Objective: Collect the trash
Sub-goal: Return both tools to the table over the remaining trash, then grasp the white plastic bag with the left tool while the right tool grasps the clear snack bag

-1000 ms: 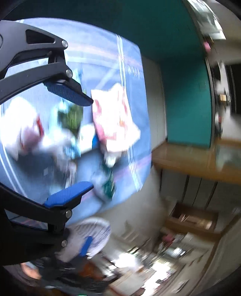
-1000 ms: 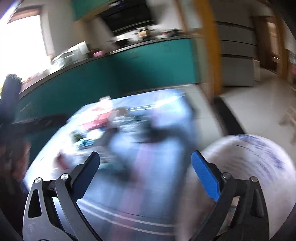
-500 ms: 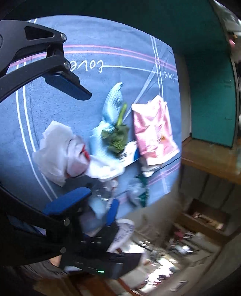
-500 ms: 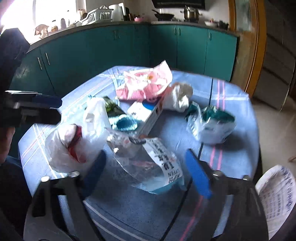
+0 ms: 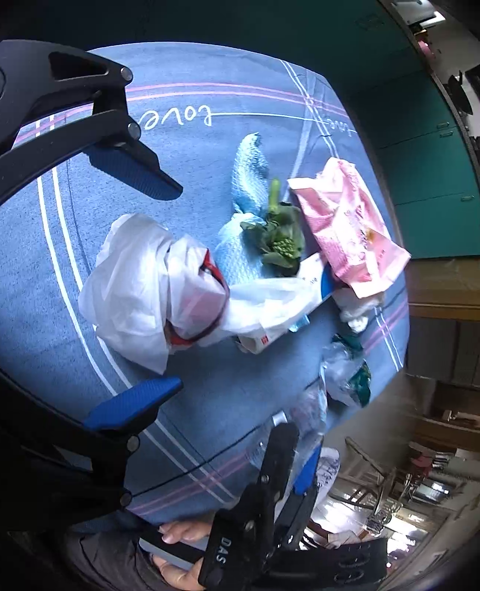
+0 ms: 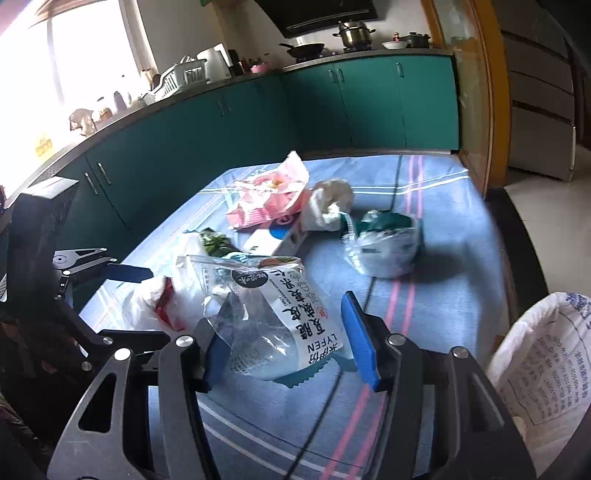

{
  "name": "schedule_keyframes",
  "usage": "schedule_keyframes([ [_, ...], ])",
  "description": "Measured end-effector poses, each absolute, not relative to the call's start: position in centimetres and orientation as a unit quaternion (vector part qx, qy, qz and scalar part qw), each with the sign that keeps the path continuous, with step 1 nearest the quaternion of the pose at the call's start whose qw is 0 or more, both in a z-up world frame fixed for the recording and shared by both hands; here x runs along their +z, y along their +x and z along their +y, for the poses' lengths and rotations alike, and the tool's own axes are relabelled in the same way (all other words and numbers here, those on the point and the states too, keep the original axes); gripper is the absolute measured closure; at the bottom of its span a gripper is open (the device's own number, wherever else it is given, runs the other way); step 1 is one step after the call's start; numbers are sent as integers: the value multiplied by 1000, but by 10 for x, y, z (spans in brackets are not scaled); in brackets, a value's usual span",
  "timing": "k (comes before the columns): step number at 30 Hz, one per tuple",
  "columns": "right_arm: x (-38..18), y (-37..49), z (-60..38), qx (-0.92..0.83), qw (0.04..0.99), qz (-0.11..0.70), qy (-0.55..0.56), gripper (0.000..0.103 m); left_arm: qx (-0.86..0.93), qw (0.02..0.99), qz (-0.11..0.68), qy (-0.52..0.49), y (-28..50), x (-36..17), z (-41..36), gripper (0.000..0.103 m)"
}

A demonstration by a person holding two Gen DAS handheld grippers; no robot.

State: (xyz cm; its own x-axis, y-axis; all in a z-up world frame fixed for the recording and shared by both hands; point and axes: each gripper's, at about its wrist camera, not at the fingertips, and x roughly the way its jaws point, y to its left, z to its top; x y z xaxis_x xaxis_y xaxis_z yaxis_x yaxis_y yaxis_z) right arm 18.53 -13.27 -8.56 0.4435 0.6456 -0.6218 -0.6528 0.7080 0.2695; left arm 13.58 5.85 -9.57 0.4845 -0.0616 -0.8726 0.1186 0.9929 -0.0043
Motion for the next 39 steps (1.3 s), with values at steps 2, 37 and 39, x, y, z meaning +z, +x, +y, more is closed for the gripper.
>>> schedule_keyframes([
  [2, -87, 185, -131, 387, 846, 366, -7, 28, -49, 860, 508, 24, 138, -97, 60, 8],
  [37, -108, 173, -100, 410, 818, 397, -70, 10, -27, 843, 537, 31, 143, -115, 60, 8],
  [39, -108, 170, -97, 416, 815, 395, -77, 10, -29, 842, 537, 35, 143, -116, 58, 8],
])
